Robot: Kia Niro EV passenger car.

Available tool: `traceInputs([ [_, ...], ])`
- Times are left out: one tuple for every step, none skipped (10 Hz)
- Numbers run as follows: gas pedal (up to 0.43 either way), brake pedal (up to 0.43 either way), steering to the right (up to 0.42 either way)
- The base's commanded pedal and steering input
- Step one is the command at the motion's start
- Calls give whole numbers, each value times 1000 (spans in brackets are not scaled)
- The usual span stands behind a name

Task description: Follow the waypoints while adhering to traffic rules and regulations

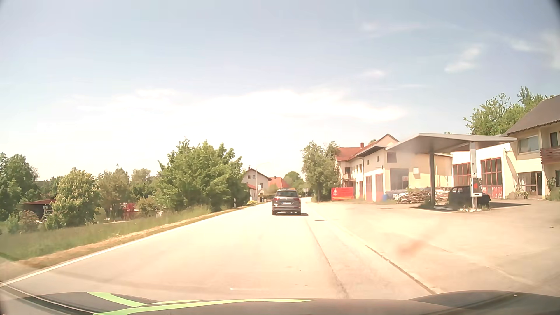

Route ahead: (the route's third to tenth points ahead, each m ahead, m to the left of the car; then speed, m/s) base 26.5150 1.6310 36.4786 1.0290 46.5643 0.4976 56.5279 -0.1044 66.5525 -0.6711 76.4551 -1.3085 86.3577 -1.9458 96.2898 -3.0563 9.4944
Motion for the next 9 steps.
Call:
traceInputs([
  [429, 0, 50],
  [429, 0, 38],
  [429, 0, 27],
  [429, 0, 15],
  [429, 0, 4],
  [429, 0, -8],
  [429, 0, -16],
  [429, 0, -17],
  [429, 0, -16],
])
